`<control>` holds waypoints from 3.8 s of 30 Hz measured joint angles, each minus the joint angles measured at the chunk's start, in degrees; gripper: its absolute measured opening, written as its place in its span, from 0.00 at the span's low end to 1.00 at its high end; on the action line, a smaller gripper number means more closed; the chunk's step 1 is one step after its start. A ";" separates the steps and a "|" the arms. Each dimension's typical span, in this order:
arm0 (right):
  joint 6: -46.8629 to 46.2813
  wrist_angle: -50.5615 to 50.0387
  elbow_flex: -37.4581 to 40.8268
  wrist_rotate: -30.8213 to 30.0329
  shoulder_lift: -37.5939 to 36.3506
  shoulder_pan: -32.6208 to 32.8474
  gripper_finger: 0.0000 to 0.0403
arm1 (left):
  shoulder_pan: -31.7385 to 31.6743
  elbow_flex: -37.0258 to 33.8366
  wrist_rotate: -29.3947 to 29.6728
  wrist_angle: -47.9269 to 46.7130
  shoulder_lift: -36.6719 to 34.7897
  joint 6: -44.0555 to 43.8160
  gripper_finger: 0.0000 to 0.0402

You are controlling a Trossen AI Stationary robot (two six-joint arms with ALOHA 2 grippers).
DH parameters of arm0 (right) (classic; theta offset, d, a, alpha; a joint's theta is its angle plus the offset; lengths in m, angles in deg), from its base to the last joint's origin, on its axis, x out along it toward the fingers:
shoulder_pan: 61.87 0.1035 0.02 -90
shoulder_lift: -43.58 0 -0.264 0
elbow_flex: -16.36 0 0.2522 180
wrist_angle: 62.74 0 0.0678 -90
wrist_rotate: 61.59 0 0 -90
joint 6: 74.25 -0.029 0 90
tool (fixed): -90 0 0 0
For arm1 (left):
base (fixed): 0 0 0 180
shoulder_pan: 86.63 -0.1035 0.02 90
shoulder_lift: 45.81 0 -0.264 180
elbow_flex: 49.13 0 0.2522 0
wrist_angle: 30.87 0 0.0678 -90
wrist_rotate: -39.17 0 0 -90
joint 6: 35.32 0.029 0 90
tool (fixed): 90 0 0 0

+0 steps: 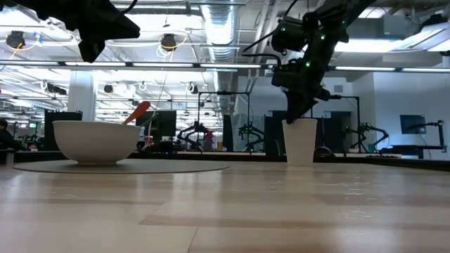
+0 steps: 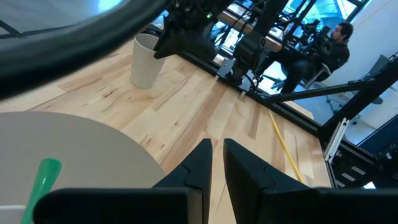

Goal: Pick & Place Utensil
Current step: Put the white cup on the gray placemat to the top right of the white bowl, then put the yellow straw into the white cup

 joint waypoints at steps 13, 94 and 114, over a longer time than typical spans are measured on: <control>0.68 4.35 -4.77 1.85 0.72 3.85 0.01 | 0.00 0.00 0.51 0.50 0.00 0.02 0.10; -18.68 -50.35 -25.72 13.65 2.35 43.09 0.25 | 0.02 0.02 -3.06 1.67 -0.02 0.49 0.10; 13.60 4.00 -4.77 23.81 6.84 59.48 0.25 | 0.02 0.02 -3.93 1.80 -0.02 0.48 0.10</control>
